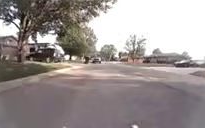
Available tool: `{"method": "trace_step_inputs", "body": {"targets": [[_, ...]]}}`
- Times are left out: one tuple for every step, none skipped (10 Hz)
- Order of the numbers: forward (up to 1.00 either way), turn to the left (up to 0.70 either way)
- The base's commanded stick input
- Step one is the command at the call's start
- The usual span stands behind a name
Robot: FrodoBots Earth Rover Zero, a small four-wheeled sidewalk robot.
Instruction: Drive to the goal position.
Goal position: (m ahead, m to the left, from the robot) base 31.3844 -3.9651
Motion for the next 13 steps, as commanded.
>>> {"method": "trace_step_inputs", "body": {"targets": [[1.00, 0.00], [1.00, 0.00], [1.00, 0.00], [1.00, 0.00], [1.00, 0.00], [1.00, 0.00], [1.00, 0.00], [1.00, 0.00], [1.00, 0.00], [1.00, 0.00], [1.00, 0.00], [1.00, 0.00], [1.00, 0.00]]}}
